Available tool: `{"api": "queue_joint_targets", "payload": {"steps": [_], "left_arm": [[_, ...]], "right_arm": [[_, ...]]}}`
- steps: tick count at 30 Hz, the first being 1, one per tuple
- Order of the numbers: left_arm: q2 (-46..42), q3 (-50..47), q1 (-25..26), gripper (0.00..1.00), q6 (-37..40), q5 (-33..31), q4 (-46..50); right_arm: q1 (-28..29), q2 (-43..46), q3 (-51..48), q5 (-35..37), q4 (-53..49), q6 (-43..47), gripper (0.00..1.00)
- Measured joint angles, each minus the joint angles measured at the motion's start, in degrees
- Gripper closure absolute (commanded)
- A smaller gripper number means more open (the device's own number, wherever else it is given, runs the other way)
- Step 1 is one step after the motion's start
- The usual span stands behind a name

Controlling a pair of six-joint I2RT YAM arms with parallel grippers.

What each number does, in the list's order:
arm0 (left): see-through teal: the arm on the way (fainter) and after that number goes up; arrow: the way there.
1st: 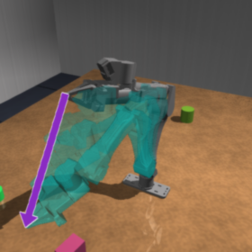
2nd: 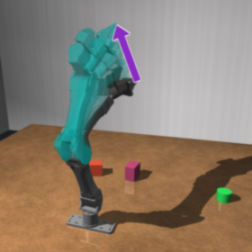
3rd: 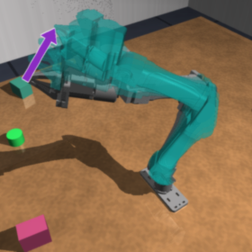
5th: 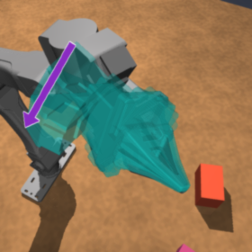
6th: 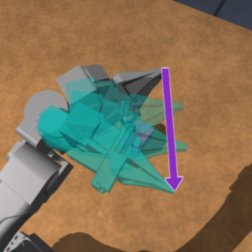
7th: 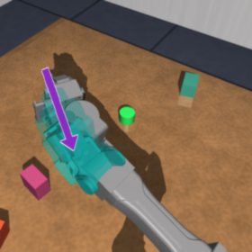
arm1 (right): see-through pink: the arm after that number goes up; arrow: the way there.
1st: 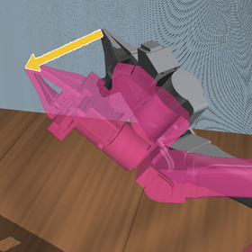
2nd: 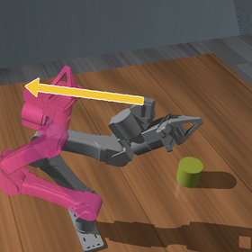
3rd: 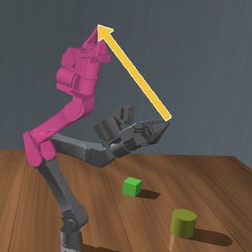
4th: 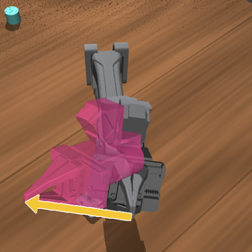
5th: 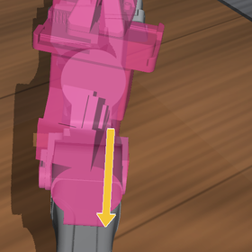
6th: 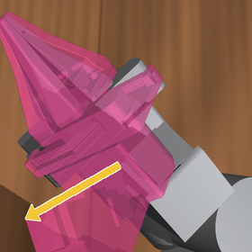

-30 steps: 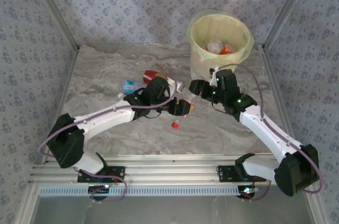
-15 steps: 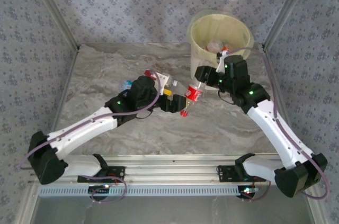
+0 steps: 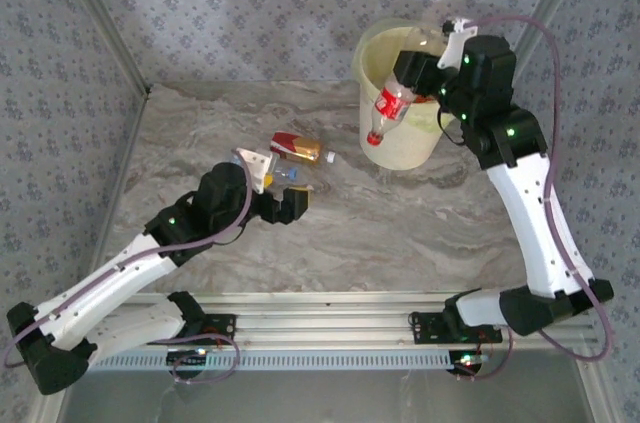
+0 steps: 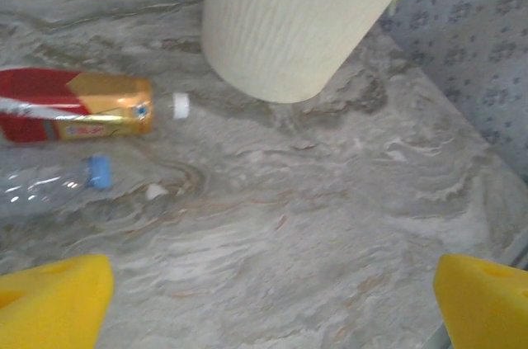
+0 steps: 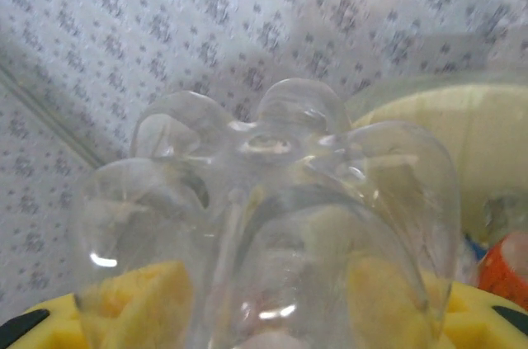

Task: Put the plastic bottles in the bin

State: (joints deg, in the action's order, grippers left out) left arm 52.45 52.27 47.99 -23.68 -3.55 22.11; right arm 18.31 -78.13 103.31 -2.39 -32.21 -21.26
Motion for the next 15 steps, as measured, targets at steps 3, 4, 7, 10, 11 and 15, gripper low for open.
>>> {"api": "queue_joint_targets", "payload": {"steps": [3,4,7,10,11,15], "left_arm": [[-2.3,-1.5,0.0,0.00,0.0,-1.9,2.1],[-3.0,-1.9,0.0,0.00,0.0,-2.4,2.6],[-4.5,-2.9,0.0,0.00,-0.9,-4.1,4.4],[-5.8,-4.0,0.0,0.01,-2.3,-6.1,6.4],[-6.2,-4.3,0.0,0.00,-2.8,-6.6,7.0],[-8.3,-5.9,0.0,0.00,-4.5,-8.9,9.4]], "right_arm": [[-2.2,-3.8,4.0,1.8,0.8,1.5,0.49],[-2.9,-4.8,4.7,2.2,1.3,1.7,0.49],[-5.7,-8.8,8.6,3.0,1.6,1.8,0.49],[-8.4,-13.6,14.6,3.5,1.5,2.3,0.49],[-9.1,-14.9,16.4,3.7,1.3,2.6,0.49],[-11.6,-17.9,20.7,5.2,0.5,4.2,0.50]]}}
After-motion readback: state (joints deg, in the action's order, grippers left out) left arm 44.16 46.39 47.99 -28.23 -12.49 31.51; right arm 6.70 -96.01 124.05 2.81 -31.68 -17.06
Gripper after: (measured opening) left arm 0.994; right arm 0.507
